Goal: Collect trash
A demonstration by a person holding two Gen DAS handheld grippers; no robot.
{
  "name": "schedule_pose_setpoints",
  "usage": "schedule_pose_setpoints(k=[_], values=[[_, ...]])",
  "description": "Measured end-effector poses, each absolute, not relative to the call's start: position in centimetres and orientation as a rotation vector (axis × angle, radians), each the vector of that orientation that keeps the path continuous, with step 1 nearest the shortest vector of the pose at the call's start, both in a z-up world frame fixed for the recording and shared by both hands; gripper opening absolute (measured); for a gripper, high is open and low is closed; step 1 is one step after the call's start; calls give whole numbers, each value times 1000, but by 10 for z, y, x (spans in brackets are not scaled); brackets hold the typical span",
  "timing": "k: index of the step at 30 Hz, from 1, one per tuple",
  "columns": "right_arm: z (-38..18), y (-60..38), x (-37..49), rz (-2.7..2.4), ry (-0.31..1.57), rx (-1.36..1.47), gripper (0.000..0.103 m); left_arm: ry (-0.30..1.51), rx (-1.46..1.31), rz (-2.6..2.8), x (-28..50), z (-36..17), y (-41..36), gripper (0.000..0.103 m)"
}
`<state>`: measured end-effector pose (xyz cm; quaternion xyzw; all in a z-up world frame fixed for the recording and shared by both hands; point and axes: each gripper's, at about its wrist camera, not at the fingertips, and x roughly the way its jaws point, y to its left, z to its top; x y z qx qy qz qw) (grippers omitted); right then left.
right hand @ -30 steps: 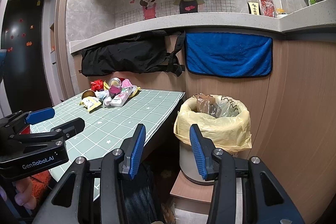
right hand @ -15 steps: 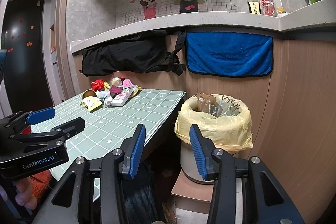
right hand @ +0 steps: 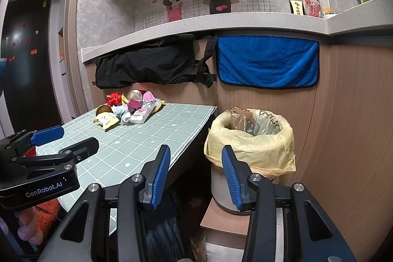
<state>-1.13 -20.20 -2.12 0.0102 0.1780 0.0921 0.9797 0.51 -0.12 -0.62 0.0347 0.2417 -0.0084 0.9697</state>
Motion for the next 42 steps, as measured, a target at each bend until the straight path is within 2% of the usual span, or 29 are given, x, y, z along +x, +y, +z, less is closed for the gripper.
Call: schedule_pose_setpoints(k=[26, 33, 42], values=[[-22, -203, -10, 183, 362, 23, 42, 506, 51, -17, 11, -8, 5, 79], [-15, -192, 11, 192, 366, 2, 42, 478, -21, 6, 27, 2, 37, 79], [24, -135, 67, 279, 308, -84, 42, 412, -46, 73, 65, 25, 104, 79]])
